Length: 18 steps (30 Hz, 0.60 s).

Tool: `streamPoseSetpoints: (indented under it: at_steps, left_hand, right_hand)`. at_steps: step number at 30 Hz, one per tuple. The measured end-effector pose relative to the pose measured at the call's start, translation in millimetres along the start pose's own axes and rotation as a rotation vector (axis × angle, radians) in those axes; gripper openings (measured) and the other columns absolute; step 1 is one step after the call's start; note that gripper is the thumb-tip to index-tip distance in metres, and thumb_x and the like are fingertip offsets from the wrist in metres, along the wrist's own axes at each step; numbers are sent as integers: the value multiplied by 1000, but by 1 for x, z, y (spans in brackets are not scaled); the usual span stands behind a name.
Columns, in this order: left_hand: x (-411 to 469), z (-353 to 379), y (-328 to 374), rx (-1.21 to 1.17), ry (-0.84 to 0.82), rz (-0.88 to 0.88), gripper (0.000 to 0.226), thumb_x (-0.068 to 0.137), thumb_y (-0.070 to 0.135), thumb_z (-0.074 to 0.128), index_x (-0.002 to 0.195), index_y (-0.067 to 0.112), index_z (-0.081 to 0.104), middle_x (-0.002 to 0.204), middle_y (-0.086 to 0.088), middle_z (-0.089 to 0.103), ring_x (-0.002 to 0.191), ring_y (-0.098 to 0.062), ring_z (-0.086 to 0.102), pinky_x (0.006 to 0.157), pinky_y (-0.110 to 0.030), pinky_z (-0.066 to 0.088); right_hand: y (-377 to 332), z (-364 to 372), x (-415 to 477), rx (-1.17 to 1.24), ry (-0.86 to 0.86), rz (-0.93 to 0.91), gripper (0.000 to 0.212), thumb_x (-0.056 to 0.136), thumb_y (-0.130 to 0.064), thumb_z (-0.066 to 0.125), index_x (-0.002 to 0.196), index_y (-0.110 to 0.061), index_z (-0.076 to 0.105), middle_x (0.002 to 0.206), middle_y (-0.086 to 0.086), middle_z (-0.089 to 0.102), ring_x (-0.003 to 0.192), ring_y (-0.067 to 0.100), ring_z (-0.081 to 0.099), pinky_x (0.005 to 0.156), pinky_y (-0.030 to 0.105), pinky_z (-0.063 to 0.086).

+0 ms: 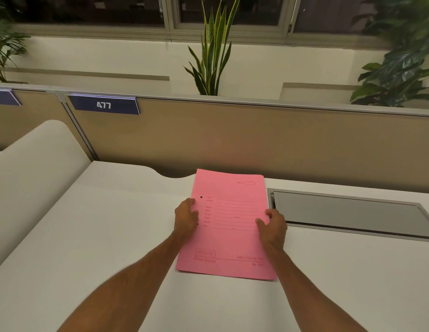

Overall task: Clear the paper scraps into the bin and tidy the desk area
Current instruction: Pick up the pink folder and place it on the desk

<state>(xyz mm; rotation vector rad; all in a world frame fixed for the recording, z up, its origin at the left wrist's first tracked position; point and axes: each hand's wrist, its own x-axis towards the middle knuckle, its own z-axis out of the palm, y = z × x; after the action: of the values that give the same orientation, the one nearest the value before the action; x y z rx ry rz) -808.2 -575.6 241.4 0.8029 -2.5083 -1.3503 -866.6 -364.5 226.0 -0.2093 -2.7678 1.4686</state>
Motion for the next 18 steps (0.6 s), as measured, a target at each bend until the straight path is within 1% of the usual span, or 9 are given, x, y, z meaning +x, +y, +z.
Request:
streamPoseSetpoints:
  at_steps: [1, 2, 4, 5, 6, 8, 10, 14, 18]
  left_hand:
    - [-1, 1, 1, -10, 6, -2, 35, 95, 0, 45, 131, -2, 47, 131, -19, 55, 113, -33, 58, 93, -40, 51]
    - [-2, 2, 1, -15, 12, 2, 34, 95, 1, 45, 129, -2, 48, 130, -19, 55, 111, -32, 58, 92, -38, 52]
    - [-6, 4, 0, -2, 27, 30, 31, 96, 3, 45, 126, 0, 49, 129, -17, 55, 109, -24, 56, 88, -25, 44]
    - [-8, 3, -1, 11, 30, 50, 30, 97, 5, 45, 126, 1, 49, 131, -16, 54, 109, -20, 53, 87, -22, 40]
    - [-10, 2, -3, 33, 22, 74, 31, 97, 9, 45, 128, 3, 49, 134, -15, 51, 112, -19, 51, 89, -23, 38]
    - [-11, 0, -10, 141, -21, 117, 39, 99, 22, 45, 136, 8, 44, 147, -13, 39, 131, -26, 39, 105, -34, 34]
    - [-11, -2, -17, 280, -29, 132, 48, 98, 34, 45, 141, 11, 40, 155, -11, 28, 142, -29, 25, 115, -43, 22]
    - [-19, 1, -19, 429, 40, 165, 48, 96, 43, 45, 135, 15, 47, 156, -10, 27, 144, -27, 23, 118, -45, 13]
    - [-39, 10, -14, 438, 44, 248, 42, 96, 44, 44, 128, 16, 50, 154, -7, 28, 144, -23, 19, 118, -50, 4]
  right_hand:
    - [0, 0, 0, -39, 1, -8, 35, 86, -7, 65, 120, -2, 56, 121, 17, 56, 116, 33, 50, 100, 43, 46]
    - [0, 0, -1, -92, 8, -17, 34, 87, -9, 65, 119, -4, 58, 121, 16, 56, 117, 32, 49, 98, 43, 46]
    - [0, 0, -2, -211, 27, -28, 31, 87, -15, 66, 116, -6, 63, 123, 13, 54, 118, 29, 45, 94, 42, 47]
    - [0, -1, -2, -263, 34, -31, 29, 87, -18, 67, 114, -7, 65, 125, 13, 52, 118, 29, 43, 94, 42, 47]
    - [1, -1, -3, -303, 41, -34, 29, 87, -20, 67, 114, -8, 66, 126, 12, 51, 117, 29, 43, 94, 42, 48]
    - [3, -3, -5, -327, 53, -43, 31, 88, -24, 65, 115, -10, 66, 126, 13, 51, 116, 29, 43, 94, 42, 48]
    - [4, -5, -9, -320, 64, -72, 32, 89, -27, 62, 117, -11, 65, 125, 13, 51, 115, 30, 43, 94, 42, 45]
    - [7, -11, -19, -371, 75, -132, 33, 91, -31, 58, 119, -14, 64, 126, 12, 52, 116, 29, 42, 93, 43, 43]
    - [14, -21, -34, -483, 31, -203, 39, 93, -40, 53, 125, -20, 59, 137, 10, 46, 126, 28, 38, 100, 44, 39]
